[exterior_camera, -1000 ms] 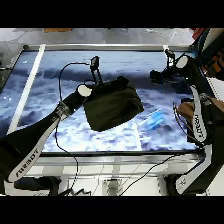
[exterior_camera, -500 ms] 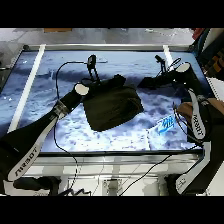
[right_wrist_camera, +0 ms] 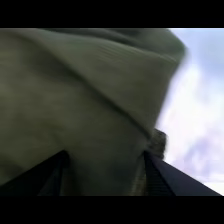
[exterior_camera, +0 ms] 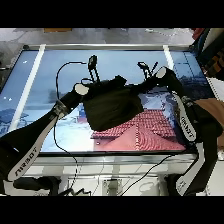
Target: Fold the clothes and pants, and hang the long-sleeved shirts on hangers.
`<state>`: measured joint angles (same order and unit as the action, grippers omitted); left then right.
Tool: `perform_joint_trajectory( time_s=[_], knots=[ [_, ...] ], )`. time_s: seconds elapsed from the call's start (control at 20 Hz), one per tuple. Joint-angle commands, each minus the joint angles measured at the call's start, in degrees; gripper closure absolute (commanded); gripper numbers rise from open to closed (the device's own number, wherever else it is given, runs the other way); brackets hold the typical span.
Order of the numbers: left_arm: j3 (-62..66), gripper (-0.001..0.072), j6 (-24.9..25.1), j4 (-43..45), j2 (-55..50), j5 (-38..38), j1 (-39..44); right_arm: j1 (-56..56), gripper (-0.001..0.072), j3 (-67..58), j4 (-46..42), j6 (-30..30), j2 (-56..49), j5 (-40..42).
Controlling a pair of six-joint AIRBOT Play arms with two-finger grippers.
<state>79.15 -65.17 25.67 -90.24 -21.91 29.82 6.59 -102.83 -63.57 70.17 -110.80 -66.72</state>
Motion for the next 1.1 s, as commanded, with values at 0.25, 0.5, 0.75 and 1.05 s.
perform_joint_trajectory(
  time_s=[0.25, 0.5, 0.75, 1.05],
  knots=[
    [0.02, -0.0001, 0.00, 6.54, 0.00, -4.24, -0.04, -8.68, 0.0134, 0.04, 15.96, 3.87, -6.88, -11.52],
    [0.02, -0.0001, 0.02, 7.32, 0.02, -4.52, -0.07, -7.26, 0.0017, 0.04, 20.20, 8.79, -13.09, -16.83],
    [0.02, 0.0000, 0.00, 14.21, 0.74, -4.72, -2.47, -0.96, 0.0339, 0.00, 28.61, 7.15, -13.81, -11.08],
    [0.02, 0.0094, -0.02, 42.07, 9.90, -9.40, -9.01, 0.17, 0.0665, -11.21, 30.32, 6.93, -11.87, -9.40]
  ],
)
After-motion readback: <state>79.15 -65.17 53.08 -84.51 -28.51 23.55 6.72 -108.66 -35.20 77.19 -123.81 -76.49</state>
